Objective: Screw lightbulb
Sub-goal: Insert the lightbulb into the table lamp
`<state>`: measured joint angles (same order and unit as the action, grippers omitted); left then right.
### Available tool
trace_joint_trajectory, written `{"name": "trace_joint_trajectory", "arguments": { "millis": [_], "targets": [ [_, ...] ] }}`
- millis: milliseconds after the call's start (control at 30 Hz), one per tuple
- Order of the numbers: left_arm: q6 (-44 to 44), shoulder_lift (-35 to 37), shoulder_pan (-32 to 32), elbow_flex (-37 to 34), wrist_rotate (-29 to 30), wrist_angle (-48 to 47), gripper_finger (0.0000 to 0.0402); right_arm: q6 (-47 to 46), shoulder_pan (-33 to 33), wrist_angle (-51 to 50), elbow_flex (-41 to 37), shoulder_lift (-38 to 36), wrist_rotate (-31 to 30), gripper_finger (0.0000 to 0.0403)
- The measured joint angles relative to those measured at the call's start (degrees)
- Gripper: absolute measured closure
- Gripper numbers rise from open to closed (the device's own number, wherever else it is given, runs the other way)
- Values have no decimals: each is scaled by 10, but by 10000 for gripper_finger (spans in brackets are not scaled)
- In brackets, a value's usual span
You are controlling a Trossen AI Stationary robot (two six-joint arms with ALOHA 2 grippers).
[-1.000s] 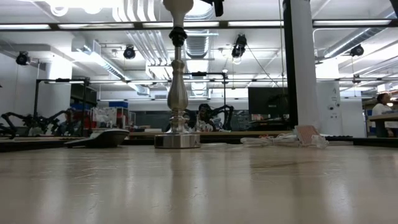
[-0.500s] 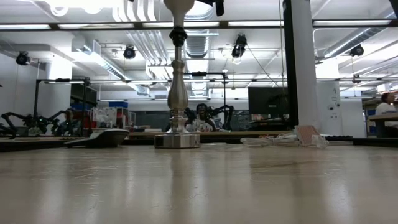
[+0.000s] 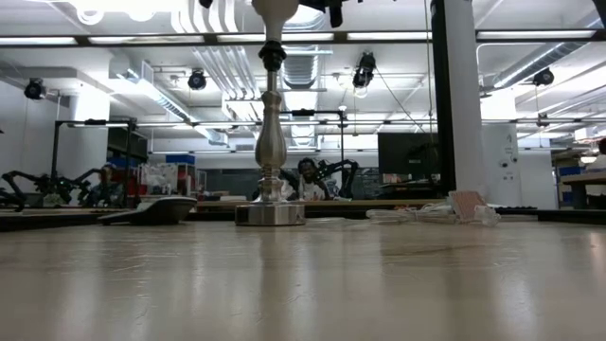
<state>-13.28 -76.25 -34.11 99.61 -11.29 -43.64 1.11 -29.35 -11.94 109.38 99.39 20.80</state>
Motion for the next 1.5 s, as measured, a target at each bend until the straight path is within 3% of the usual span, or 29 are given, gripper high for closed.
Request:
{"name": "trace_joint_trajectory", "arguments": {
  "millis": [233, 567, 800, 1100, 1500],
  "targets": [
    [2, -1, 0, 0, 3, 3, 399, -7, 0, -1, 0, 0, 17, 403],
    [9, -2, -1, 0, 63, 9, 389, -20, 1, 0, 0, 0, 37, 403],
    [18, 4, 0, -2, 62, 11, 401, -18, 2, 3, -1, -2, 17, 403],
    [18, 31, 0, -2, 57, 16, 387, -4, 2, 10, -2, -4, 2, 403],
    [18, 22, 0, -2, 14, 29, 394, 3, -3, 16, -2, -4, -28, 403]
  ]
}}
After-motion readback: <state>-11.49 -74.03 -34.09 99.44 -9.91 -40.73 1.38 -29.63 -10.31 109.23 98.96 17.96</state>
